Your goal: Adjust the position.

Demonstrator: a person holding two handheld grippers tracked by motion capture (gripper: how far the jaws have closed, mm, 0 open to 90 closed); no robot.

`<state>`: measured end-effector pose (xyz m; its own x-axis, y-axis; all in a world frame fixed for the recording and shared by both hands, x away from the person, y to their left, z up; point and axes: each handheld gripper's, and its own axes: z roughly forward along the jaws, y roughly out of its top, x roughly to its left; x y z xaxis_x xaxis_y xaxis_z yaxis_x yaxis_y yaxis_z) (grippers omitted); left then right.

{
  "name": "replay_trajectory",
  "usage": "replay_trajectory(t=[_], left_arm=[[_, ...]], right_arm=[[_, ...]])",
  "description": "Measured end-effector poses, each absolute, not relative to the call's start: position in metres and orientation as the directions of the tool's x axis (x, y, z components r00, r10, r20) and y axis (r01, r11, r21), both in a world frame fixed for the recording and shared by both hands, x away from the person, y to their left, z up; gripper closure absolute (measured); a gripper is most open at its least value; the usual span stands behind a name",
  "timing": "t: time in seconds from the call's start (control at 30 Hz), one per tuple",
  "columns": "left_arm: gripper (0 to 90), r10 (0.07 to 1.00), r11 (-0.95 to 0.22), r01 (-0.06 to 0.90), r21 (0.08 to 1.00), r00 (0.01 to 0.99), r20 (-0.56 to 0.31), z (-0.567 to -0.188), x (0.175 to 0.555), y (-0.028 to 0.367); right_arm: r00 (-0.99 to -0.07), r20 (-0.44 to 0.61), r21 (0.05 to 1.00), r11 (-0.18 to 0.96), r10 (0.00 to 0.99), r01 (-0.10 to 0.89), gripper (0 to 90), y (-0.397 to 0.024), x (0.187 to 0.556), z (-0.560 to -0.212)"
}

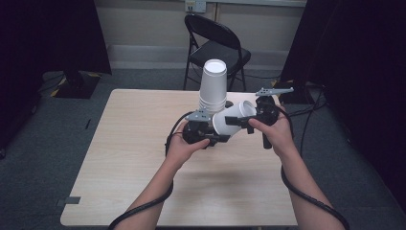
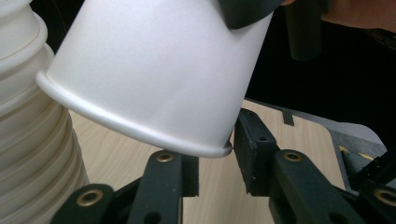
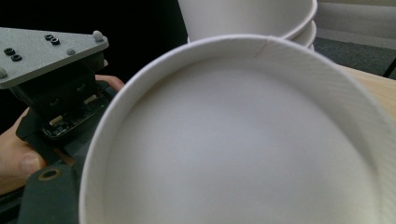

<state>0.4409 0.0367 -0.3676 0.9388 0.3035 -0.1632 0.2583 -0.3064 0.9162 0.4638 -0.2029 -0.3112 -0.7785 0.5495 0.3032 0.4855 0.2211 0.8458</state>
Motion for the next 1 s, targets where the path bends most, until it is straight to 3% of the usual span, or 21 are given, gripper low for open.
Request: replay_trajectory(t=[0.23, 1.0], left_arm=[[81.2, 0.281, -0.317, 0.248, 0.916, 0.947, -0.159, -0.369, 0.441, 0.041], [83.1, 0.253, -0.405, 0.263, 0.876, 0.953, -0.169, -0.370, 0.438, 0.061]], right_arm=[[-0.791, 0.312, 0.838, 0.241, 0.525, 0.490, 14.4, -0.200, 0.464, -0.312], [-0.815, 0.284, 0.846, 0.267, 0.506, 0.461, 19.6, -0.213, 0.462, -0.304]])
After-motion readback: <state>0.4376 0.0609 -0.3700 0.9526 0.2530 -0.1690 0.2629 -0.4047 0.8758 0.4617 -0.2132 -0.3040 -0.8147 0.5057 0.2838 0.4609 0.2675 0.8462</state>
